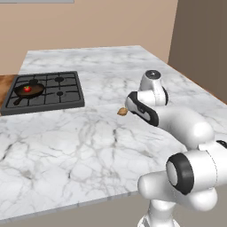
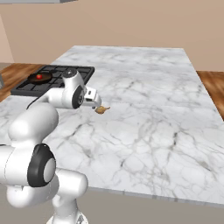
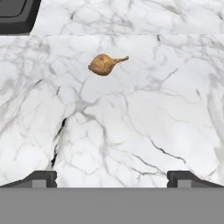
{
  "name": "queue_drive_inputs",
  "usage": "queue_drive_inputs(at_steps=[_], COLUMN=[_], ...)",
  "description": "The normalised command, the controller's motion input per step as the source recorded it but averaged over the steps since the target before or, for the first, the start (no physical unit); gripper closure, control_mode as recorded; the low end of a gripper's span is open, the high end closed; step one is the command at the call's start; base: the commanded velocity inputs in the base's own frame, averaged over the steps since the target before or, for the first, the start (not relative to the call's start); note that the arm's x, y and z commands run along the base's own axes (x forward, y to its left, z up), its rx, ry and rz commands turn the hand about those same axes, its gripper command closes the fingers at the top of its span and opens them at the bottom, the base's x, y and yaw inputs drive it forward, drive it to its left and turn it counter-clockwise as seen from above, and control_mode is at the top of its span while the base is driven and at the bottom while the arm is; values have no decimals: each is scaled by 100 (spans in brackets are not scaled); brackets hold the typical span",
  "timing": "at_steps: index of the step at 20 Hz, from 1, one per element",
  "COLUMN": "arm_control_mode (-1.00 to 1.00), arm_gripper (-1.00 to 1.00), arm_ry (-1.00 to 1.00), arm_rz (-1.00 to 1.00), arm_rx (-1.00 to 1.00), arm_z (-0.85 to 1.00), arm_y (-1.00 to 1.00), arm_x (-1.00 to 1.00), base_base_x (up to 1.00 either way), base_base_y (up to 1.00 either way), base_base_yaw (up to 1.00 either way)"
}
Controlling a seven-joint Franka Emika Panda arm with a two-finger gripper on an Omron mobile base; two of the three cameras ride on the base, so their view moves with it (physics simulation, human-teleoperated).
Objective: Place the pan on the front right burner on the stove. Then place the tomato and the onion in the pan and turn on the front right burner.
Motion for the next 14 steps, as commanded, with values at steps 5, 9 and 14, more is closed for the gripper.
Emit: queue_drive_inputs(at_steps=[5,9,14], arm_control_mode=[-100,-100,-100], arm_gripper=[-100,-100,-100], arm_ry=[3,2,0], arm_rz=[0,0,0], arm_rx=[0,0,0], arm_z=[-8,-17,-8], arm_y=[0,0,0], arm_x=[11,7,6], base_base_x=[0,0,0], base_base_y=[0,0,0], base_base_yaw=[0,0,0])
